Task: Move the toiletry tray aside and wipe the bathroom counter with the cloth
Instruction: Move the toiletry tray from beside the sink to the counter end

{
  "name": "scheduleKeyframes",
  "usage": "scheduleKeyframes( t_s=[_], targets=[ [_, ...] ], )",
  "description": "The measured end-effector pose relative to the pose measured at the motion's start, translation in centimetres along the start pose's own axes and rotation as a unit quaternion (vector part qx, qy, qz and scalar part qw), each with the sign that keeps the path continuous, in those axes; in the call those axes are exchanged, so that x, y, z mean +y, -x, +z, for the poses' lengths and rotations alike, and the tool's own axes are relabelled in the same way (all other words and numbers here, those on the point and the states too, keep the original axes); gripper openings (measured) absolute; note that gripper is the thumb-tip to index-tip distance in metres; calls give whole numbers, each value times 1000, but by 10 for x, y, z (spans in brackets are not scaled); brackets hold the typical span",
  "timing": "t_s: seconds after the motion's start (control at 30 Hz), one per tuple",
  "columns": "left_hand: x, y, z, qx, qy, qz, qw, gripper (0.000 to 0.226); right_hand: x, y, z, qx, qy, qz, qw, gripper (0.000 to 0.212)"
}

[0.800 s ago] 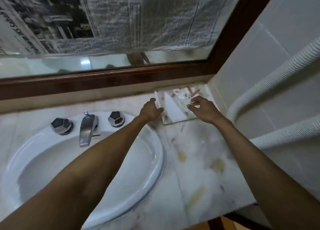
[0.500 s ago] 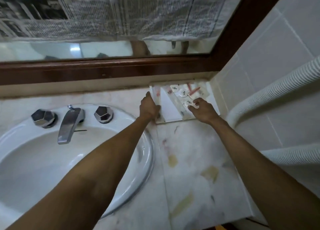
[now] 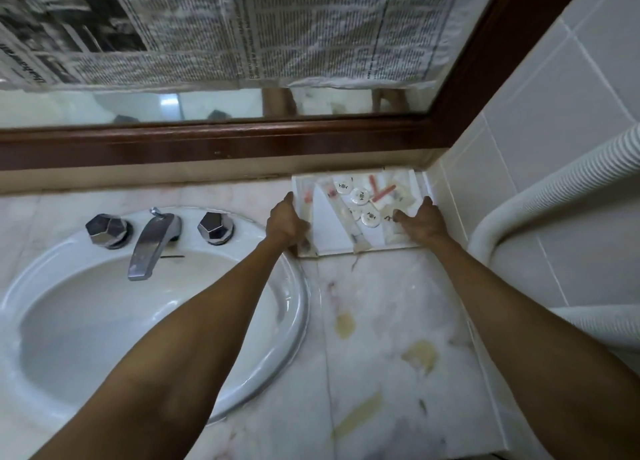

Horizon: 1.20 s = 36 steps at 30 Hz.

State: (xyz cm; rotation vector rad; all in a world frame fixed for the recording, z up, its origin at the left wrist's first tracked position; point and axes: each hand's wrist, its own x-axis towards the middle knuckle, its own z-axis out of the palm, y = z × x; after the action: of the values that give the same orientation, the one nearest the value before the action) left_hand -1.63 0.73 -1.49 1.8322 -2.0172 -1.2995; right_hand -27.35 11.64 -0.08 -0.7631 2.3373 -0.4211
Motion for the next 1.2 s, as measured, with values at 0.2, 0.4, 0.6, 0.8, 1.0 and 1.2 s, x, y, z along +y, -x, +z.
scheduleKeyframes(
  t_s=[0.2, 0.4, 0.6, 0.8, 1.0, 1.2],
  targets=[
    [-3, 11, -16, 30, 29, 9, 999, 56, -1, 7, 1, 12, -48, 25, 998, 104],
    [-20, 46, -56, 56, 99, 10, 993, 71, -12, 46, 17, 17, -109, -21, 994, 106],
    [-59, 94, -112, 79, 123, 12, 989, 78, -40, 103, 43, 26, -169, -85, 982, 101],
    [-118, 163, -173, 127, 139, 39, 981, 74, -80, 182, 83, 30, -179, -159, 970, 100],
    [-203, 252, -228, 195, 157, 35, 968, 72, -116, 270, 139, 13, -181, -229, 956, 97],
    [-291, 337, -289, 269, 173, -1, 948, 78, -166, 355, 211, -28, -169, -293, 941, 100]
  ],
)
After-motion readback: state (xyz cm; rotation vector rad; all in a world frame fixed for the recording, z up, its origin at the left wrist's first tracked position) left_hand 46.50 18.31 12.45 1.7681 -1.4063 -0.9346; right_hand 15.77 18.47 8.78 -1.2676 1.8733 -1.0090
